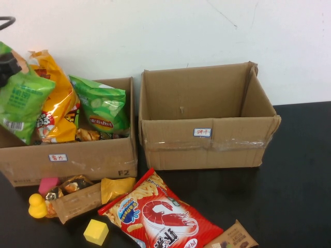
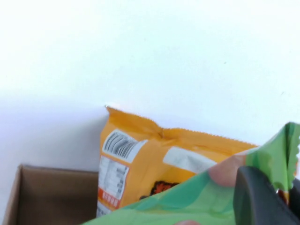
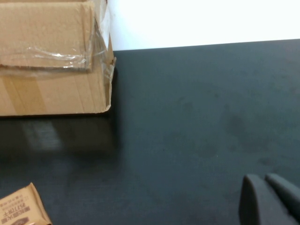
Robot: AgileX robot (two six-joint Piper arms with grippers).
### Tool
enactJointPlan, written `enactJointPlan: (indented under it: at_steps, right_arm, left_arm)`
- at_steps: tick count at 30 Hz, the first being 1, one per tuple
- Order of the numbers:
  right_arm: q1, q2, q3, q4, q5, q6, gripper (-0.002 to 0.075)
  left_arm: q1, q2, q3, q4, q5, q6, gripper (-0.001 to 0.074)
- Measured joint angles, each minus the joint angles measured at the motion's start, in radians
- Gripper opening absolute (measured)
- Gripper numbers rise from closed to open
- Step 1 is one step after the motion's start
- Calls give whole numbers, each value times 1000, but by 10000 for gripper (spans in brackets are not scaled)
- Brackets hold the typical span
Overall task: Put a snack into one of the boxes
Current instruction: Place the potato chip in the potato chip box
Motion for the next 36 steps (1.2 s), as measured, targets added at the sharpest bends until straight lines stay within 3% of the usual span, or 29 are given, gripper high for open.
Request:
enactJointPlan:
  at_steps: [17, 20, 27, 30, 36]
  right_arm:
    - [0, 0, 0, 0, 0, 0, -1]
    - [0, 0, 0, 0, 0, 0, -1]
    - [0, 0, 0, 0, 0, 0, -1]
    - [0, 0, 0, 0, 0, 0, -1]
    - [0, 0, 0, 0, 0, 0, -1]
  left_arm:
    - [-2, 301, -20, 17, -19, -16, 22]
    - [-3, 306, -20, 25, 19, 11, 114]
    - [-15, 260, -20, 49, 80, -16, 546]
    - [-24, 185, -20, 84, 118, -22, 614]
    - [-62, -54, -18, 154, 187, -22, 638]
